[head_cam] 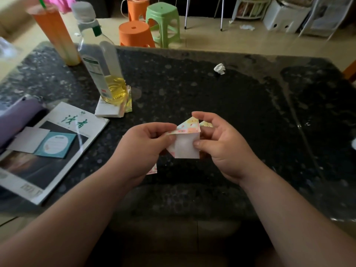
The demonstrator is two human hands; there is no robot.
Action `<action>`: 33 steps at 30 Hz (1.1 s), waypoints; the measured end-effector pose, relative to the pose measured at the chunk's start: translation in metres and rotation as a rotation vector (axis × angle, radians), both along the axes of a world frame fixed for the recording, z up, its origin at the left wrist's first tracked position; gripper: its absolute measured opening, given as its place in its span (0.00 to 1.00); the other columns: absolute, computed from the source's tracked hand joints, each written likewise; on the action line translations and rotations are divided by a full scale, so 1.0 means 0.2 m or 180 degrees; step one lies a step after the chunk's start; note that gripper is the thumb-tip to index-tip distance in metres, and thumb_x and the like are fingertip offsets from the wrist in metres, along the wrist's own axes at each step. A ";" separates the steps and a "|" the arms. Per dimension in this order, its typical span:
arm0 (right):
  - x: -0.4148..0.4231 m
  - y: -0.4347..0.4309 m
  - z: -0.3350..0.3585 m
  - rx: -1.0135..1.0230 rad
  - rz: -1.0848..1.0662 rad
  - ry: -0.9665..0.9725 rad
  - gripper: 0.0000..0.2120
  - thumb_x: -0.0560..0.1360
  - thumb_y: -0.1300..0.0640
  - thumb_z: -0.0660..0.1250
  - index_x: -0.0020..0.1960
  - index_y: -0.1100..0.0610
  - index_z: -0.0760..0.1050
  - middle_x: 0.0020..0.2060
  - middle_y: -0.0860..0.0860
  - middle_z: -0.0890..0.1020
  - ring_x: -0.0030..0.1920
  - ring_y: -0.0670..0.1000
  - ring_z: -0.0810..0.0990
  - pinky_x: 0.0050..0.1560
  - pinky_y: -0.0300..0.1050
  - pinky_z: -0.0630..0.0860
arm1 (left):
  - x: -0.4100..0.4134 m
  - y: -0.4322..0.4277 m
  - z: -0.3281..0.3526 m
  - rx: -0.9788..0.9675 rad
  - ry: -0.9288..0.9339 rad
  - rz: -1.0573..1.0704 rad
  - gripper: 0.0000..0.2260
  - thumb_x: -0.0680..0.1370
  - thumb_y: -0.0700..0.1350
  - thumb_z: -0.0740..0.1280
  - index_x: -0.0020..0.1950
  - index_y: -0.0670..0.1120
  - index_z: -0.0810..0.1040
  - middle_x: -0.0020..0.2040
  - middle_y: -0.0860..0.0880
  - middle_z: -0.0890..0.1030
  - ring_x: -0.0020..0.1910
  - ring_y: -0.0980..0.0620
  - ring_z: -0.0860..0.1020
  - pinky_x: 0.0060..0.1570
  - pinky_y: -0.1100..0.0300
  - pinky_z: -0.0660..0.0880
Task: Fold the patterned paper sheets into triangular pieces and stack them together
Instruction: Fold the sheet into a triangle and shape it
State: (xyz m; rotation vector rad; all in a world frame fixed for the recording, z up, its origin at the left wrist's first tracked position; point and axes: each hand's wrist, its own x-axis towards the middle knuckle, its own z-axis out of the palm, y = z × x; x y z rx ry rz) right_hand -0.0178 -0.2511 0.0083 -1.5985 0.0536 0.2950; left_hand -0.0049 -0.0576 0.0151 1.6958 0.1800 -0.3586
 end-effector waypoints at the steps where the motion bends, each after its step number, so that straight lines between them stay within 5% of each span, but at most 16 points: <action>1: 0.00 0.00 0.00 -0.0037 -0.0071 -0.0006 0.26 0.79 0.70 0.67 0.70 0.44 0.72 0.56 0.51 0.86 0.56 0.52 0.86 0.48 0.44 0.83 | 0.00 0.00 0.01 0.0113 -0.0074 0.0024 0.07 0.80 0.42 0.71 0.55 0.52 0.86 0.48 0.52 0.88 0.50 0.50 0.86 0.56 0.49 0.82; 5: -0.02 0.01 -0.02 -0.0091 -0.0268 -0.0154 0.30 0.79 0.68 0.68 0.71 0.41 0.68 0.48 0.50 0.88 0.52 0.51 0.87 0.44 0.41 0.82 | -0.01 0.00 0.01 0.0297 -0.0017 0.0208 0.07 0.83 0.47 0.68 0.51 0.52 0.86 0.44 0.52 0.87 0.46 0.50 0.86 0.52 0.50 0.82; 8: -0.04 0.01 -0.03 -0.0595 -0.0232 -0.0496 0.37 0.79 0.68 0.68 0.75 0.35 0.61 0.45 0.48 0.87 0.50 0.48 0.87 0.49 0.45 0.84 | 0.00 0.00 -0.01 -0.0011 0.0338 0.0382 0.08 0.84 0.44 0.66 0.51 0.45 0.84 0.46 0.45 0.87 0.45 0.45 0.86 0.52 0.46 0.83; 12: -0.04 -0.03 -0.02 -0.1120 0.0157 -0.0590 0.29 0.78 0.71 0.65 0.61 0.37 0.79 0.50 0.46 0.85 0.48 0.48 0.86 0.47 0.45 0.83 | 0.00 -0.01 -0.01 -0.0499 0.0733 0.0424 0.06 0.84 0.40 0.64 0.51 0.40 0.79 0.43 0.42 0.87 0.41 0.46 0.86 0.49 0.48 0.80; 17: -0.06 -0.04 -0.03 -0.1177 0.0436 -0.0822 0.24 0.75 0.65 0.75 0.57 0.35 0.82 0.58 0.37 0.84 0.61 0.40 0.81 0.63 0.39 0.78 | 0.01 -0.01 -0.03 -0.0519 0.0844 0.0309 0.07 0.80 0.40 0.71 0.42 0.42 0.81 0.41 0.42 0.84 0.41 0.48 0.80 0.45 0.53 0.78; 22: -0.09 -0.02 -0.02 -0.0920 0.0705 -0.0925 0.19 0.71 0.59 0.79 0.56 0.40 0.83 0.52 0.30 0.84 0.58 0.35 0.81 0.58 0.28 0.74 | -0.01 -0.03 -0.02 -0.0568 0.0853 0.0270 0.03 0.78 0.38 0.72 0.48 0.39 0.82 0.42 0.41 0.86 0.42 0.46 0.83 0.48 0.52 0.81; 26: -0.08 -0.01 -0.03 -0.0938 0.0406 -0.0974 0.09 0.71 0.53 0.77 0.50 0.45 0.87 0.49 0.36 0.87 0.55 0.38 0.83 0.56 0.34 0.78 | -0.02 -0.04 -0.02 -0.0370 0.0505 0.0375 0.06 0.80 0.36 0.70 0.55 0.42 0.75 0.38 0.41 0.84 0.36 0.46 0.83 0.42 0.48 0.82; 33: -0.07 -0.03 -0.03 -0.0722 -0.0107 -0.0653 0.06 0.78 0.56 0.72 0.52 0.50 0.87 0.44 0.43 0.88 0.45 0.41 0.84 0.43 0.35 0.77 | -0.04 -0.02 -0.02 -0.0072 0.0023 -0.0082 0.16 0.81 0.33 0.66 0.40 0.49 0.87 0.44 0.44 0.86 0.43 0.47 0.83 0.53 0.45 0.81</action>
